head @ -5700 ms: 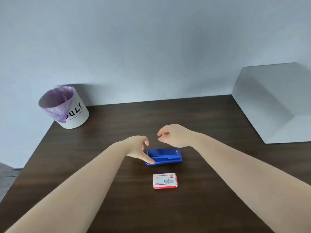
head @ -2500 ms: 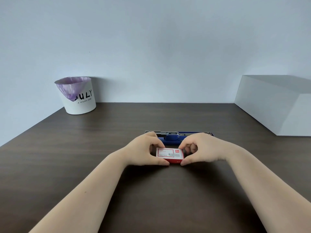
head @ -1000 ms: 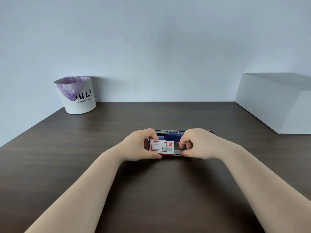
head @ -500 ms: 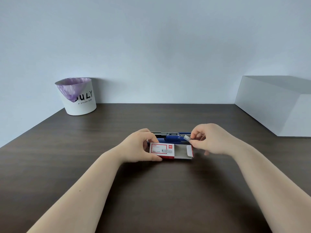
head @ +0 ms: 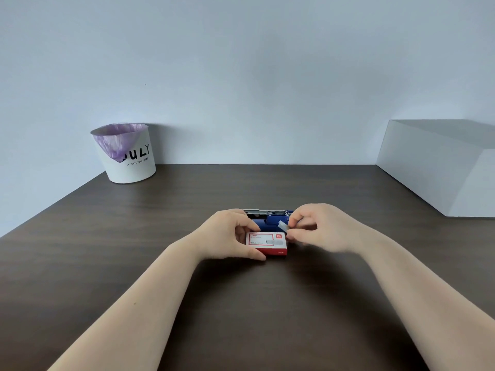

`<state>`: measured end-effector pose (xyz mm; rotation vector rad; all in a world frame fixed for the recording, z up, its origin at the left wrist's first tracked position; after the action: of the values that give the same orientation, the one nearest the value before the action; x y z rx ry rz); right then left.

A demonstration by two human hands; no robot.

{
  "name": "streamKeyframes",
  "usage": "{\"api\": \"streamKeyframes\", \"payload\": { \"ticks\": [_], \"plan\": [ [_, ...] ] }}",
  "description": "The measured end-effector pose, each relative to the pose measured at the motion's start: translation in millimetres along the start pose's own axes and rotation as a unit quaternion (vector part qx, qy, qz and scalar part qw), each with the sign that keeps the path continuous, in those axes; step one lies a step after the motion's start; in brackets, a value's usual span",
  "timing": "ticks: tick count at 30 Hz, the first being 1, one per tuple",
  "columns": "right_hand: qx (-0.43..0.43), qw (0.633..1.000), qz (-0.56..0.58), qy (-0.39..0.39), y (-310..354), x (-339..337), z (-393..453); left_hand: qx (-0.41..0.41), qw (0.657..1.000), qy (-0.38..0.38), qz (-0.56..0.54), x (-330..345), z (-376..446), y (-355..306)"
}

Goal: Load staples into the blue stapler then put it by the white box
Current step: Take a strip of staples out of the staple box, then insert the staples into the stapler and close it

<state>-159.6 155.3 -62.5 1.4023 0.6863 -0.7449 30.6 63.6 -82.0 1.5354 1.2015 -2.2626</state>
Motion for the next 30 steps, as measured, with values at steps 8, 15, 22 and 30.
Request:
{"api": "streamKeyframes", "payload": {
  "ticks": [8, 15, 22, 30],
  "plan": [
    [-0.001, 0.999, 0.016, -0.039, -4, -4, 1, -0.008, 1.000, 0.015, 0.000, 2, 0, -4],
    [-0.024, 0.990, 0.069, -0.124, -5, -14, 4, -0.008, 0.999, -0.030, -0.018, -13, -6, -5],
    [-0.036, 0.993, -0.009, -0.114, 14, -9, 30, -0.067, 0.980, -0.178, -0.058, -29, -2, 15],
    [-0.042, 0.994, -0.085, -0.046, 23, 8, 60, -0.121, 0.989, -0.079, -0.043, -16, 1, 46]
  ]
}}
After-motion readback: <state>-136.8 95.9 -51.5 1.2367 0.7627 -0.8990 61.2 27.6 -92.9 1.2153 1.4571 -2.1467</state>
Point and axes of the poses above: each hand's wrist, its own z-axis towards the middle knuckle, its own x-axis out of the palm, y = z × x, the point moved 2 cm from there along z, towards the middle knuckle, and after that the axes turned 2 degrees about -x, right-handed, at the moved point
